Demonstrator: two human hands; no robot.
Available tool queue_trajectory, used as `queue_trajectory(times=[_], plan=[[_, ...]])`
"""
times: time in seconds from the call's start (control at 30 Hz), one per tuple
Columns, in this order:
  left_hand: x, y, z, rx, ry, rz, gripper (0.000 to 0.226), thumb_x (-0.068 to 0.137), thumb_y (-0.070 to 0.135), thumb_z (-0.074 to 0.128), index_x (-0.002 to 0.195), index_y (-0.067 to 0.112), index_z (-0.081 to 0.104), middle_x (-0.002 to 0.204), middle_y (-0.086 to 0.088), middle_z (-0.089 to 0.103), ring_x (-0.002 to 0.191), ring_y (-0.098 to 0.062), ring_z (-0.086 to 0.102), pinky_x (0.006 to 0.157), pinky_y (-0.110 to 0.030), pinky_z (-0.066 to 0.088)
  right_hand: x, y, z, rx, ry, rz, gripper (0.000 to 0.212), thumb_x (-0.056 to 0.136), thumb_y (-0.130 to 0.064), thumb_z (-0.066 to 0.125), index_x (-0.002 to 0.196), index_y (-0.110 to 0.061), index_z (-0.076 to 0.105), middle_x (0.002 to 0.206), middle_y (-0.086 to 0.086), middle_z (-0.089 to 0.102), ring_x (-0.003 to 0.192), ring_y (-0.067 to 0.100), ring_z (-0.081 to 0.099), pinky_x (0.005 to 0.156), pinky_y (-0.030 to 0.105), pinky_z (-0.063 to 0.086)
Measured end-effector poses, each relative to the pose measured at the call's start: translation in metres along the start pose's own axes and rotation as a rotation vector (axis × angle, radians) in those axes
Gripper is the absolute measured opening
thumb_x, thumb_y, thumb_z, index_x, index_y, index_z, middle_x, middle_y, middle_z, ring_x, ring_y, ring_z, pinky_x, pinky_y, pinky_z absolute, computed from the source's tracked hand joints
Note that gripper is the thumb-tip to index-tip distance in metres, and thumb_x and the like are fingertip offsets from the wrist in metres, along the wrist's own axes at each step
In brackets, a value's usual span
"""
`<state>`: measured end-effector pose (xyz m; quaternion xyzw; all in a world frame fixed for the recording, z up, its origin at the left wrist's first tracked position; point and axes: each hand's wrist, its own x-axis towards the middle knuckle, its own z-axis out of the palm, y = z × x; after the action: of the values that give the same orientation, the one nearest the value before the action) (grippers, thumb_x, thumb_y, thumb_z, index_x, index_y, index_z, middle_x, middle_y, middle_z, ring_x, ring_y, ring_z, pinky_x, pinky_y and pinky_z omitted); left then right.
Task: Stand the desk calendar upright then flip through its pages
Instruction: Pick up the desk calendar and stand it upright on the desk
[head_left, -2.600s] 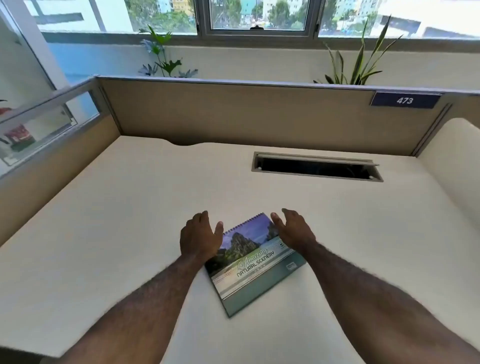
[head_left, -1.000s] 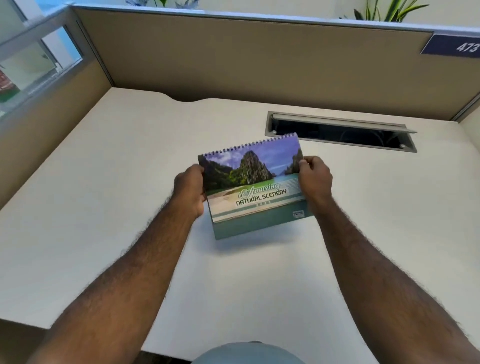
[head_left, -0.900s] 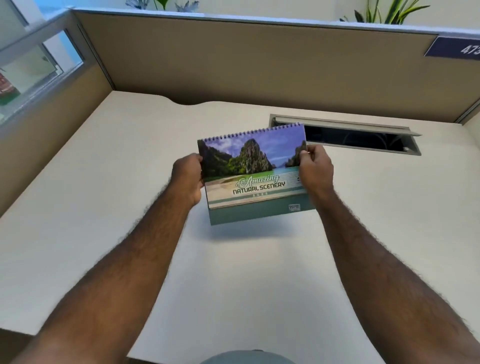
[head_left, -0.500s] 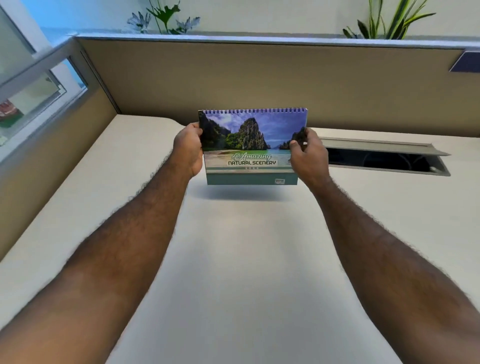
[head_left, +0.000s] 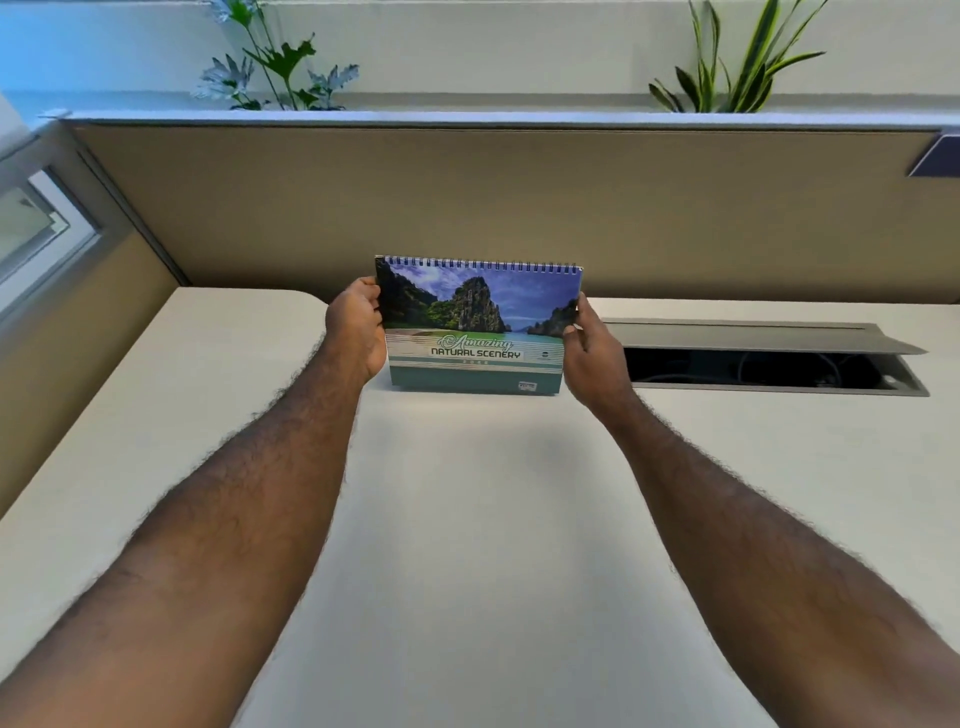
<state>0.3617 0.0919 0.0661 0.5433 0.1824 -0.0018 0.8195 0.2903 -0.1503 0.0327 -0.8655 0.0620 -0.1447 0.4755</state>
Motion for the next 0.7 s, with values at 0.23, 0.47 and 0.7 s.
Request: queue_trajectory(times=[0.23, 0.47, 0.7], plan=[[0.019, -0.015, -0.004, -0.048, -0.025, 0.038, 0.032, 0.096, 0.003, 0.032, 0.088, 0.013, 0.062, 0.084, -0.005, 0.065, 0.071, -0.014, 0.062, 0.055, -0.021, 0.054, 0.002, 0.008, 0.019, 0.033, 0.144, -0.026, 0.045, 0.089, -0.007, 0.049, 0.134, -0.009, 0.052, 0.124, 0.011, 0.060, 0.112, 0.028, 0.059, 0.098, 0.036, 0.047], [0.018, -0.016, -0.008, -0.104, -0.029, 0.027, 0.035, 0.094, 0.004, 0.031, 0.090, 0.011, 0.064, 0.086, -0.005, 0.068, 0.071, -0.014, 0.063, 0.052, -0.019, 0.054, -0.009, 0.008, 0.034, 0.078, 0.333, 0.136, 0.033, 0.082, -0.015, 0.073, 0.105, -0.002, 0.054, 0.112, 0.012, 0.055, 0.100, 0.028, 0.060, 0.087, 0.047, 0.054], [0.017, -0.016, -0.010, -0.098, -0.055, 0.030, 0.037, 0.092, 0.012, 0.030, 0.091, 0.010, 0.067, 0.075, -0.001, 0.070, 0.067, -0.014, 0.064, 0.053, -0.020, 0.053, -0.018, 0.000, 0.030, 0.034, 0.376, 0.180, 0.030, 0.082, -0.023, 0.076, 0.100, -0.006, 0.057, 0.111, 0.010, 0.059, 0.101, 0.026, 0.059, 0.087, 0.043, 0.051]])
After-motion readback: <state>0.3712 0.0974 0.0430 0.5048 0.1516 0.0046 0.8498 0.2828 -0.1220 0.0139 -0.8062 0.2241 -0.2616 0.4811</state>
